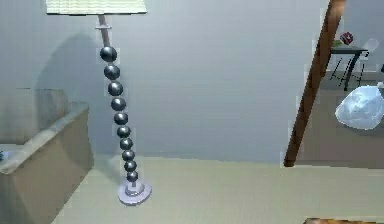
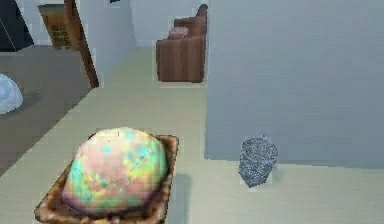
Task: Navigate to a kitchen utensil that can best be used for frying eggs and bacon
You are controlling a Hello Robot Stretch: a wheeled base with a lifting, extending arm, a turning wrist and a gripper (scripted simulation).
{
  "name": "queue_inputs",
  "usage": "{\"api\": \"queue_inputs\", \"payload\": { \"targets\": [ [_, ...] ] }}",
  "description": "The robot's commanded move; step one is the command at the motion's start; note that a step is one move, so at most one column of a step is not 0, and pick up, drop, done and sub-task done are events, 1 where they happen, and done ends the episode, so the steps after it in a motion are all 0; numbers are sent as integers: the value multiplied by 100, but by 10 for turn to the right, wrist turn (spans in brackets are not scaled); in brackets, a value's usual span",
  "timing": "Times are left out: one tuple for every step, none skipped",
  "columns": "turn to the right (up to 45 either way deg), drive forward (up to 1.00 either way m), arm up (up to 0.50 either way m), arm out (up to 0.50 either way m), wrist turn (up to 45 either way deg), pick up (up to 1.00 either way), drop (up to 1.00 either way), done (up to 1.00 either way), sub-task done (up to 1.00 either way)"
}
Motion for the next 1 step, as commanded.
{"api": "queue_inputs", "payload": {
  "targets": [
    [0, 75, 0, 0, 0, 0, 0, 0, 0]
  ]
}}
